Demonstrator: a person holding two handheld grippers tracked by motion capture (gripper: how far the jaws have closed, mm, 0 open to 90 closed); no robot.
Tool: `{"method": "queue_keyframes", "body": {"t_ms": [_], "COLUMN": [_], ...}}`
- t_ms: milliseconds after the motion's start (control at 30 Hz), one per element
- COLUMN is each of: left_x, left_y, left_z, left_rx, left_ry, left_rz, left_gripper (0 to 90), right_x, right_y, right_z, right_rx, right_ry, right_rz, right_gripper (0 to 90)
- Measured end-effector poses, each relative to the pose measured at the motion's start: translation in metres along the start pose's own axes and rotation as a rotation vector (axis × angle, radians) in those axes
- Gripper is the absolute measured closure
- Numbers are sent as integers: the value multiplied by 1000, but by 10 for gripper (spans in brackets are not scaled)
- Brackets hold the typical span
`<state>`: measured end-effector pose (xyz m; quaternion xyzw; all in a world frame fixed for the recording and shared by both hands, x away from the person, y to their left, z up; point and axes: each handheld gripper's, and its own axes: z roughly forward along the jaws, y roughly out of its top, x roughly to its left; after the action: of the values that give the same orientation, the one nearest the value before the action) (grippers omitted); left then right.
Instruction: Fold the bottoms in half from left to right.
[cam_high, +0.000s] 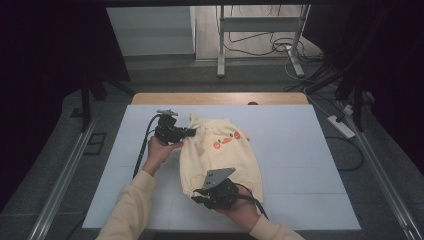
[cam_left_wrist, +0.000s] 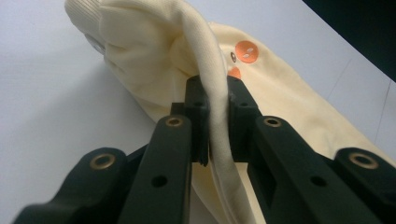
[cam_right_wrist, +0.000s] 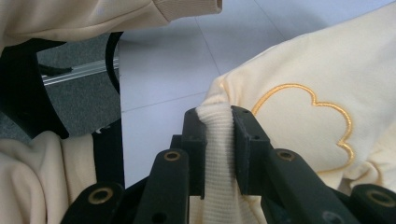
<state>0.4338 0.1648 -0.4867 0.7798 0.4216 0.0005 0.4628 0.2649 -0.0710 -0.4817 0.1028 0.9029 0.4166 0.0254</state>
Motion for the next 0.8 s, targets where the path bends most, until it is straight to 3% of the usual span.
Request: {"method": "queue_keyframes", "body": {"t_ms": [300, 800], "left_x": [-2, -12], "left_y": [3, 10], "left_z": [6, 21], "left_rx": [-10, 2], "left_ry": [2, -12], "left_rz": [-12, 23], "left_gripper": [808, 807], "right_x": [-2, -6], "right_y": [-6, -22], "right_z": [-11, -30], "right_rx": [-13, -29], "right_ry": [-25, -66], "right_rz": [21, 68], "right_gripper": [759, 764]}}
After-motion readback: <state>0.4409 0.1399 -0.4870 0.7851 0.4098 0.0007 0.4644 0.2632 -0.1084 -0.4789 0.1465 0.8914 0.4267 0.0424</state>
